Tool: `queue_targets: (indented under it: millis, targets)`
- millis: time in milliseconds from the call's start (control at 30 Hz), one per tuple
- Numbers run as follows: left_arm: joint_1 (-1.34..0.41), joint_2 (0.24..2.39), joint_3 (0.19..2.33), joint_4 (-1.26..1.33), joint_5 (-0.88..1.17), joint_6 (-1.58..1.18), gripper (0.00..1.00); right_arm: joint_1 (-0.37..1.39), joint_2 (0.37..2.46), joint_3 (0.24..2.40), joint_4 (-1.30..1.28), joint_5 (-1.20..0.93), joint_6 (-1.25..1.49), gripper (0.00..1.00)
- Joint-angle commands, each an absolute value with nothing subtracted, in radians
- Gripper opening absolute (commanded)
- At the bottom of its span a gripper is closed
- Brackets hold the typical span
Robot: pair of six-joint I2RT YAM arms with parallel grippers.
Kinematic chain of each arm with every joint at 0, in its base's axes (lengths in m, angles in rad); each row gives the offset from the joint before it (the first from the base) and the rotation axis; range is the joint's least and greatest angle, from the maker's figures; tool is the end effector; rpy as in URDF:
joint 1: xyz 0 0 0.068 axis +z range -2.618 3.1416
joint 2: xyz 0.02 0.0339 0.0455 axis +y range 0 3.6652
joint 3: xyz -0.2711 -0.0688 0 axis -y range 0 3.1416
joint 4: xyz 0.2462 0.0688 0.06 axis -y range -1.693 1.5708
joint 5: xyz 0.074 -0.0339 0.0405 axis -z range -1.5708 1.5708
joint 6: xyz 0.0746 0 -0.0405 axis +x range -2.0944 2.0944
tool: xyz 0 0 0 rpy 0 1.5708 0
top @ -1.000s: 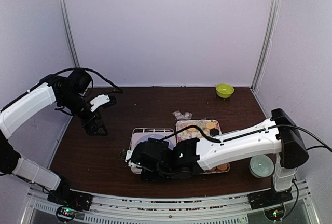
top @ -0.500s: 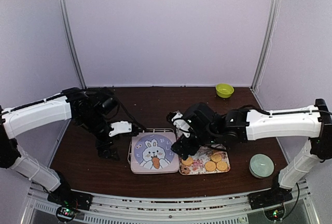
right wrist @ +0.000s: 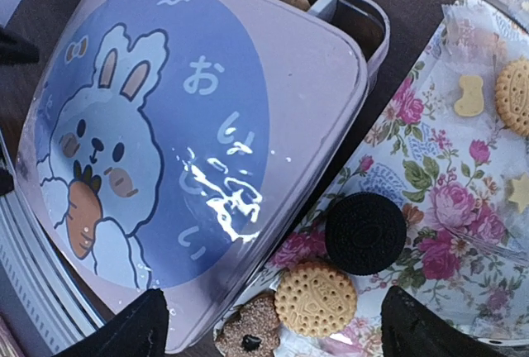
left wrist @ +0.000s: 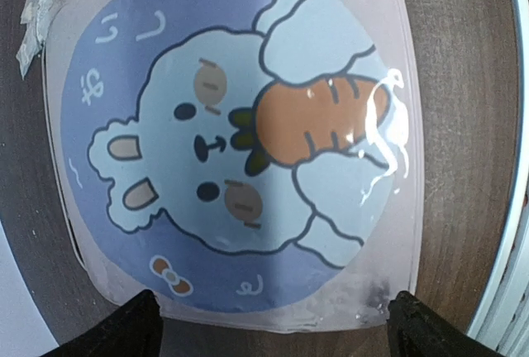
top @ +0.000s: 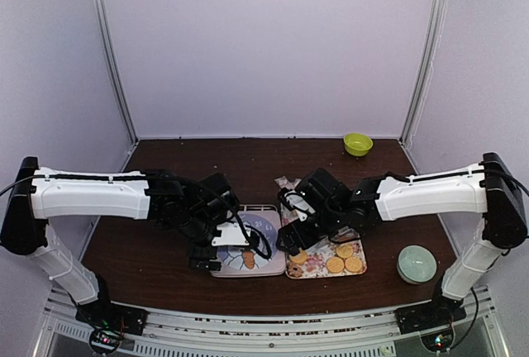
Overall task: Pack the cookies
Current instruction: Adjust the box lid on the packing box.
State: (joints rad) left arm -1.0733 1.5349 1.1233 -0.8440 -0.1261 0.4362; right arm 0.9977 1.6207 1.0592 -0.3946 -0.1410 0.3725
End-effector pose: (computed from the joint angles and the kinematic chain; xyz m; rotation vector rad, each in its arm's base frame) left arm 0.1542 -0.2642 0.2002 1.9000 2.0612 0.0286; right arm 0.1859 0.3074 0.1832 -0.8782 2.5226 0.6823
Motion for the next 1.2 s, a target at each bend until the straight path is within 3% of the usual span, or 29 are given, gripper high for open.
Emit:
queue_targets:
  millis: [0,533,767,1000,1167]
  targets:
    - [-1.105,1.568,1.124,-0.731,-0.22,0.432,0.98,0.952,1.653,1.041,-0.308,-0.274,0.483,0.87]
    - [-1.2,1.636,1.18,-0.765,-0.301,0.459,0.98,0.936,1.746,1.069,-0.237,-0.367,0.567,0.64]
    - [-1.203,1.612,1.242,-0.842,-0.211,0.452,0.98,0.937,1.794,1.131,-0.292,-0.336,0.599,0.52]
    - [-1.256,1.602,1.213,-0.851,-0.181,0.451,0.98,0.94,1.806,1.156,-0.325,-0.295,0.633,0.5]
    - [-1.267,1.634,1.141,-0.744,-0.336,0.484,0.98,0.942,1.81,1.165,-0.331,-0.284,0.649,0.5]
